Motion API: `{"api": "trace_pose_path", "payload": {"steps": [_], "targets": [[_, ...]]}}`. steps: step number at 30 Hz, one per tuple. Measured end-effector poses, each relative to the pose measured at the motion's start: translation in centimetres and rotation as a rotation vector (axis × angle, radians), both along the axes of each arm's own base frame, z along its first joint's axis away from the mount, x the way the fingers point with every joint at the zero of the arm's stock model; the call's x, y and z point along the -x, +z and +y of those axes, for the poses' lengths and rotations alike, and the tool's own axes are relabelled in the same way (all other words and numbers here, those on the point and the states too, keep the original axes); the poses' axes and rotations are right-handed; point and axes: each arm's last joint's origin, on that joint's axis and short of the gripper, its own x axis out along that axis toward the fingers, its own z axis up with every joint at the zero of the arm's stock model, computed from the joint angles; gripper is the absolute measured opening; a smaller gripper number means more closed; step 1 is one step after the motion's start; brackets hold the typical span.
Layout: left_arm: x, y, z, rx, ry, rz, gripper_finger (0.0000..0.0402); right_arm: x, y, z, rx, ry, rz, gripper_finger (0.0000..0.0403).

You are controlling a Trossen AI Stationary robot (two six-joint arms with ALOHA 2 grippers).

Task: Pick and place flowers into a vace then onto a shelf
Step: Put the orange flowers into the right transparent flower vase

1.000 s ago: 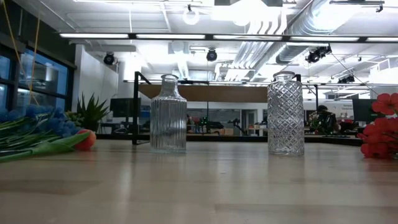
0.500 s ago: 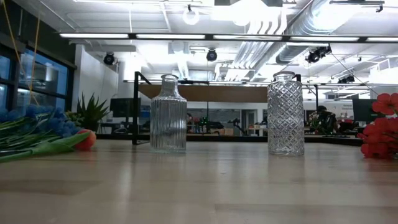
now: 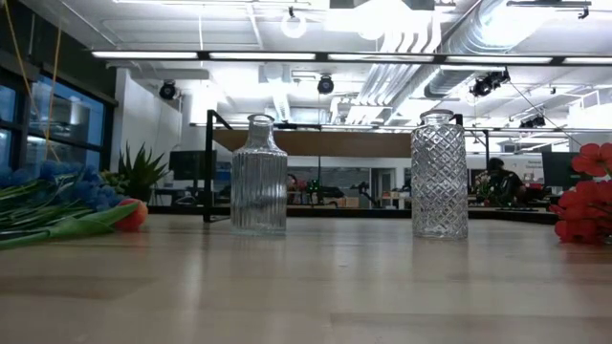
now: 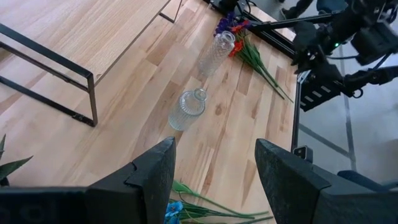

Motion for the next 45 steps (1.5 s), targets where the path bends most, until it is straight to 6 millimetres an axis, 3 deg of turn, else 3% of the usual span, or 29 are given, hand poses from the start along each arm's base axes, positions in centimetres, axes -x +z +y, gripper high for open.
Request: {"api": "trace_pose_path", "payload": {"steps": [6,12,27,33,40,45], "targets": [[0.0,0.0,0.0,0.0,0.0,0.0,0.0253,-1.1,-2.1,-0.1,0.041,-0.025,0.047,0.0174],[0.0,0.0,0.0,0.0,0.0,0.0,0.0253,-2.1,-3.7,-0.2,0.075,-0.044,0.057,0.018],[0.0,0.0,0.0,0.0,0.001,0.0,0.0253,-3.6,-3.9,-1.3,0.1,-0.088,0.005,0.0176],[0.1,-0.1,0.0,-0.002,0.001,0.017,0.0253,-3.6,-4.1,-1.6,0.117,-0.092,-0.001,0.0172],[0.1,-0.2,-0.1,0.021,-0.028,0.025,0.0253,-2.7,-7.0,-1.4,0.04,-0.111,0.029,0.0176],[0.1,-0.2,-0.1,0.023,-0.028,0.025,0.0253,-2.8,-6.5,-1.1,-0.025,-0.111,0.075,0.0178]]}}
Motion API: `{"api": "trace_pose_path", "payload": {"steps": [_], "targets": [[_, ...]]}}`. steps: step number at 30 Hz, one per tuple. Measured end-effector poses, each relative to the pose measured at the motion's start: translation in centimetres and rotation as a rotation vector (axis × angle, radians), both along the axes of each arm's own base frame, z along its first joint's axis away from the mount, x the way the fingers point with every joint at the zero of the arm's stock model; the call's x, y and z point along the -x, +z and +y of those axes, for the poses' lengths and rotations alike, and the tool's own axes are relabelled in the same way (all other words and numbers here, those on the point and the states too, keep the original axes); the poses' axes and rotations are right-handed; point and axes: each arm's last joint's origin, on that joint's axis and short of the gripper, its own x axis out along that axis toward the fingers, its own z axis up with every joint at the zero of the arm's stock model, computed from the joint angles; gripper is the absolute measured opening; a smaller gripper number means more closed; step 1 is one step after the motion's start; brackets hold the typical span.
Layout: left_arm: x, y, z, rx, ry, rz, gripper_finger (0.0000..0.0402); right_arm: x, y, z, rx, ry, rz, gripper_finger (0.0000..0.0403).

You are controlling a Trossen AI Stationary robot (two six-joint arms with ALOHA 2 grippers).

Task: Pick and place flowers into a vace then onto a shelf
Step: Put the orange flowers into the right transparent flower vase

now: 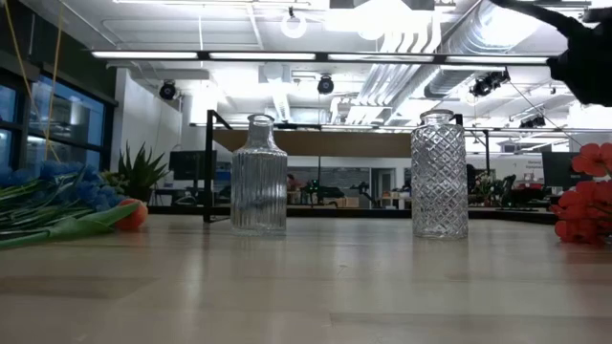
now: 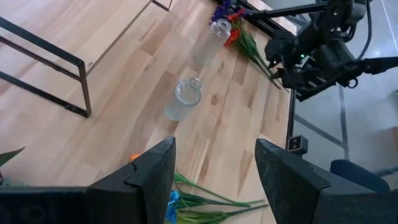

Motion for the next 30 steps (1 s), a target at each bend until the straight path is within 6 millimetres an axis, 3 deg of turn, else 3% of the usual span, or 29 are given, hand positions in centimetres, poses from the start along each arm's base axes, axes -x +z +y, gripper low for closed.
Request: {"api": "trace_pose_path", "payload": {"steps": [4,7,20,30], "targets": [[0.0,0.0,0.0,-0.004,-0.001,0.0,0.0253,-0.3,1.5,0.6,-0.018,0.002,-0.025,0.0183],[0.0,0.0,0.0,-0.018,-0.009,-0.001,0.0253,0.0,1.5,0.4,0.01,-0.002,-0.006,0.0185],[0.0,0.0,0.0,-0.012,-0.014,0.0,0.0253,1.1,-2.5,-1.3,0.043,-0.039,0.024,0.0183],[0.0,0.0,0.0,-0.011,-0.016,0.0,0.0253,1.4,-3.0,-1.5,0.026,-0.049,0.038,0.0179]]}}
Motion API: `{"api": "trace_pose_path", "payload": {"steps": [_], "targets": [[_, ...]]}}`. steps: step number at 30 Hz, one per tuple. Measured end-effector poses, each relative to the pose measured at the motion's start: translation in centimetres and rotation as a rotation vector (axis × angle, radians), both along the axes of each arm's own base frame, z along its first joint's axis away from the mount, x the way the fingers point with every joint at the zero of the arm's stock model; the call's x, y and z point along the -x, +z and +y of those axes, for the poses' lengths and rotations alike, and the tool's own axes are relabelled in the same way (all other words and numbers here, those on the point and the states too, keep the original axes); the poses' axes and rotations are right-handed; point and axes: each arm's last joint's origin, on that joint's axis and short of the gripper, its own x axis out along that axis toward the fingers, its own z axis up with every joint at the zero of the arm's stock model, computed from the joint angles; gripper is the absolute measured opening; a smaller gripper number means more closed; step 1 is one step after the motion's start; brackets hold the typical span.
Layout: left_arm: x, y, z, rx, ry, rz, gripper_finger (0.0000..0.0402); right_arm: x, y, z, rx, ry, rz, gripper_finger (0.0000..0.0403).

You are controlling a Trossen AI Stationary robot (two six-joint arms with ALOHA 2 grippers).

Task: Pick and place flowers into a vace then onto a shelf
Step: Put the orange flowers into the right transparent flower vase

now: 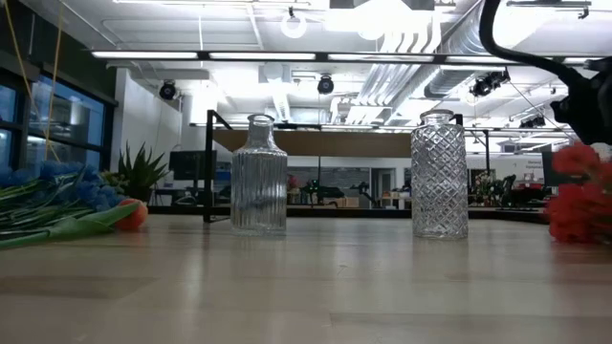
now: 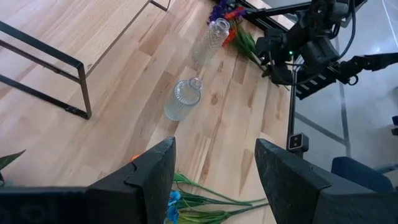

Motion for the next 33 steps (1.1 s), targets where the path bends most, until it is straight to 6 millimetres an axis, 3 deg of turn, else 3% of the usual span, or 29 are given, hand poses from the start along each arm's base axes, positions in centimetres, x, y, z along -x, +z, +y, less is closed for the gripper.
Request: {"api": "trace_pose_path", "payload": {"steps": [8,19,27,33], "targets": [[0.0,0.0,0.0,-0.004,-0.002,0.0,0.0253,-0.2,-0.1,-0.4,0.002,-0.02,0.015,0.0168],[0.0,0.0,0.0,-0.006,-0.004,0.0,0.0253,-0.7,-0.2,-1.6,0.049,-0.035,0.03,0.0106],[0.1,-0.2,0.0,-0.006,-0.005,0.022,0.0253,-0.5,-0.4,-1.5,0.067,-0.033,0.037,0.0119],[0.1,-0.2,0.0,-0.006,-0.005,0.022,0.0253,-1.2,-2.1,-1.0,0.039,-0.039,0.033,0.0125]]}}
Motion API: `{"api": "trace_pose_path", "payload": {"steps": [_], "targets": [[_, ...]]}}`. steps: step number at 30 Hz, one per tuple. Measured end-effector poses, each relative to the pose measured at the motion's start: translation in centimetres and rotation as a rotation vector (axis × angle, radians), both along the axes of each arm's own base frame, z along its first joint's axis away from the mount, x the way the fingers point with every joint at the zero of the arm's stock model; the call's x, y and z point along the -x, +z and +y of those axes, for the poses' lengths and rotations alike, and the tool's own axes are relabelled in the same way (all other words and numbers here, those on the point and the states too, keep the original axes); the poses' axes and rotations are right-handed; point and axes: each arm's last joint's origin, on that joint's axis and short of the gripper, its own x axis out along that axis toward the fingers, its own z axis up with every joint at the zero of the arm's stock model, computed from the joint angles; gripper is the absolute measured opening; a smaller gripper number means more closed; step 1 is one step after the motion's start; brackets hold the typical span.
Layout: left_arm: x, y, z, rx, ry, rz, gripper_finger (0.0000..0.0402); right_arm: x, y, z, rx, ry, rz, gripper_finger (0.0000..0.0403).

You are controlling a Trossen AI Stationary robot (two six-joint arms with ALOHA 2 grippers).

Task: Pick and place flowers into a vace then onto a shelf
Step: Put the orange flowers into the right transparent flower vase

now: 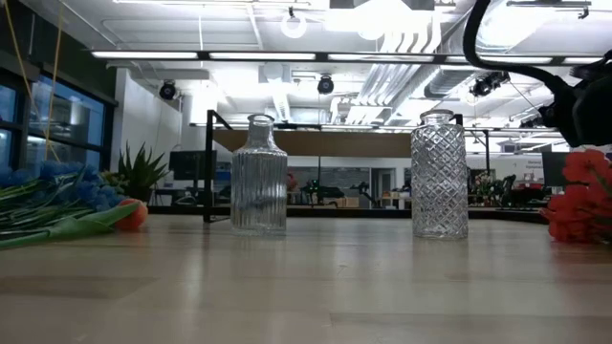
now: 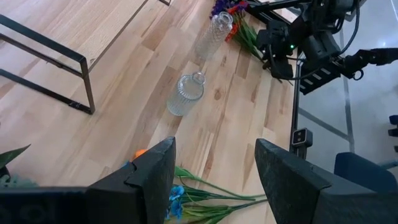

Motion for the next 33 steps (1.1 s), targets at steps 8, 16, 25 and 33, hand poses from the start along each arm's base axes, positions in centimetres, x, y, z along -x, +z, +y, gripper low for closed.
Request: {"api": "trace_pose_path", "payload": {"steps": [8,16,25,33], "targets": [[0.0,0.0,0.0,0.005,0.003,0.0,0.0253,-0.14,-0.15,-0.13,-0.007,-0.007,0.01,0.0124],[0.0,0.0,0.0,0.006,0.004,0.0,0.0253,-0.2,-0.17,-0.19,0.006,-0.004,-0.002,0.0124],[0.0,0.0,0.0,0.006,0.004,0.0,0.0253,-0.46,-0.2,-0.2,-0.004,-0.009,-0.023,0.0084],[0.0,0.0,-0.06,0.02,-0.012,0.001,0.0253,-0.61,-0.22,-0.15,-0.007,-0.01,-0.039,0.0022]]}}
